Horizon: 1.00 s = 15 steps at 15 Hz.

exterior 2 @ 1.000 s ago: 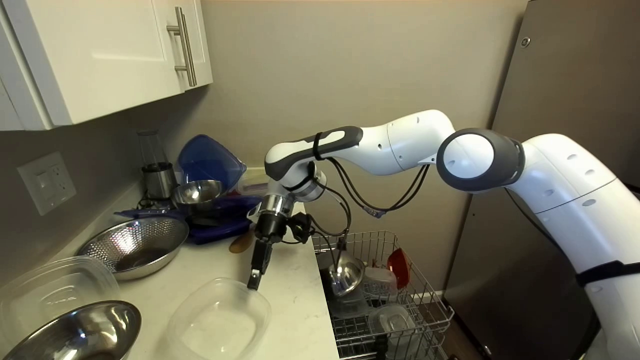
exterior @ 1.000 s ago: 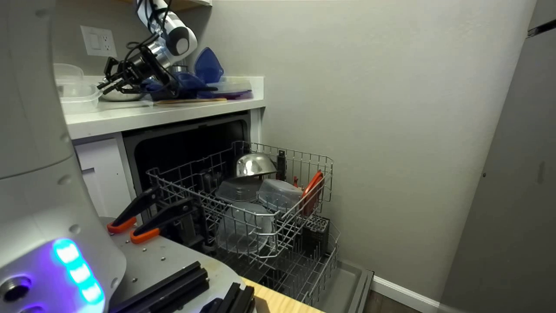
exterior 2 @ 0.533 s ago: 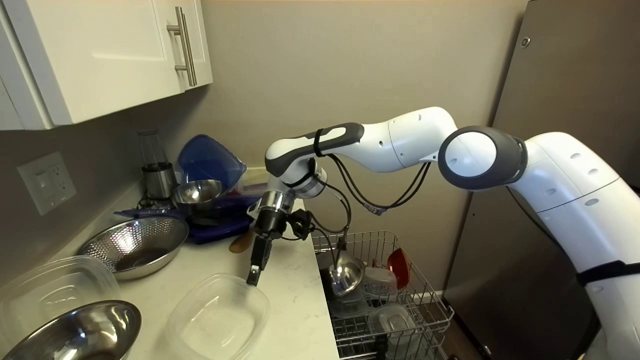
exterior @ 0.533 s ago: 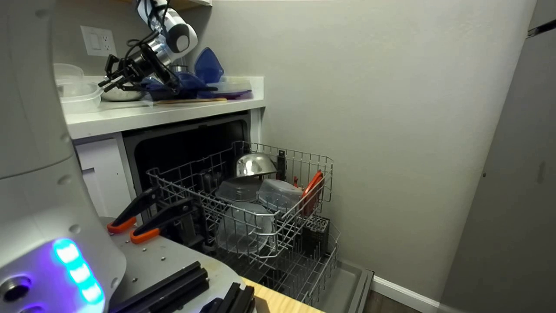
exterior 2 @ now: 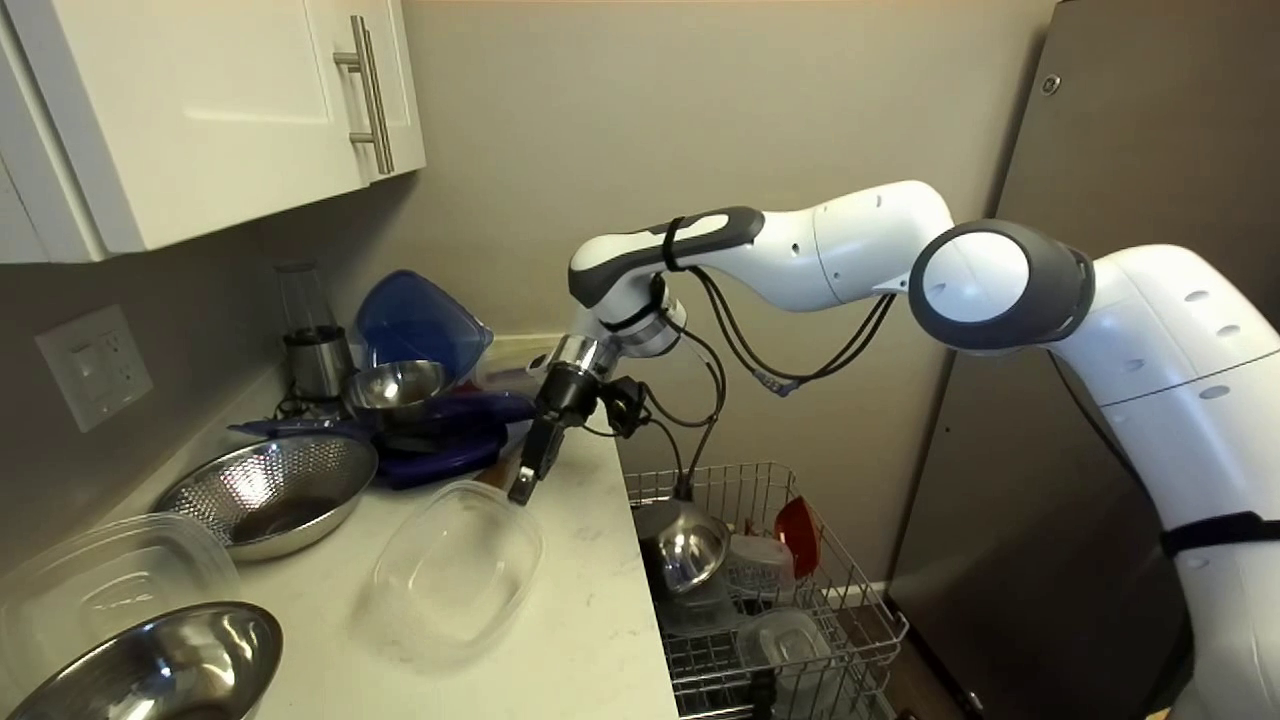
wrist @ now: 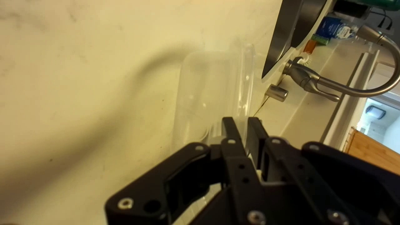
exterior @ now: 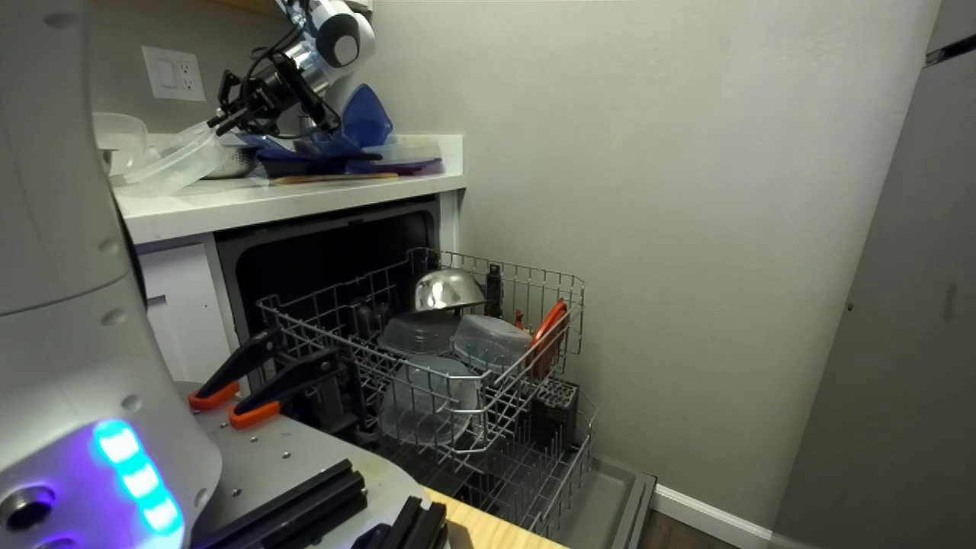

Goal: Pick up the clear bowl from the front of the counter and put it in the dishwasher.

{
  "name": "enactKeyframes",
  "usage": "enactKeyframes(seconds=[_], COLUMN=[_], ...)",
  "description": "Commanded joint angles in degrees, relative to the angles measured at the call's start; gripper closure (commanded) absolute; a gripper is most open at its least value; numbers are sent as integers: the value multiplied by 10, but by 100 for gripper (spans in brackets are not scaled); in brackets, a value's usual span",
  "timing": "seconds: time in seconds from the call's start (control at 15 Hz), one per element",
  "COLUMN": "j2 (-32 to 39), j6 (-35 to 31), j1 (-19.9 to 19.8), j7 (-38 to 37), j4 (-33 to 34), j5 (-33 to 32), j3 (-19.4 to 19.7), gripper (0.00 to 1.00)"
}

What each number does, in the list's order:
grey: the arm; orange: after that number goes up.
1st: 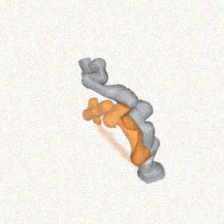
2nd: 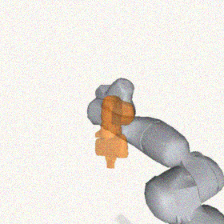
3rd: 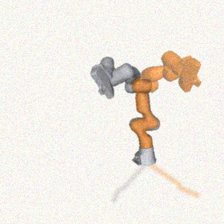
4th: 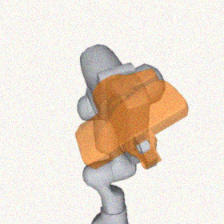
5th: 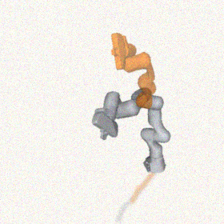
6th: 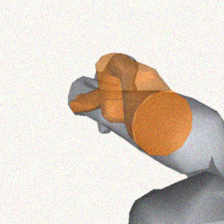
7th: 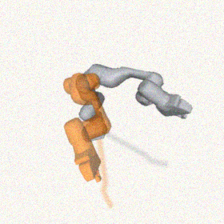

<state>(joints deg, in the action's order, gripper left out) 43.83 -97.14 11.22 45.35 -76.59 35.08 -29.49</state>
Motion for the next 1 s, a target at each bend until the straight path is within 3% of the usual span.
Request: enactKeyframes(seconds=[0.0, 0.6, 0.8, 0.87, 0.93], j2=[-85, -199, -219, -224, -229], j6=[-53, -75, -77, -78, -83], j1=[-46, -41, -24, -17, -8], j7=[34, 86, 70, 60, 48], j4=[-96, -189, -208, -214, -221], j5=[29, 107, 95, 86, 72], j3=[-2, 69, 89, 95, 103], gripper=[96, 96, 96, 60, 60])
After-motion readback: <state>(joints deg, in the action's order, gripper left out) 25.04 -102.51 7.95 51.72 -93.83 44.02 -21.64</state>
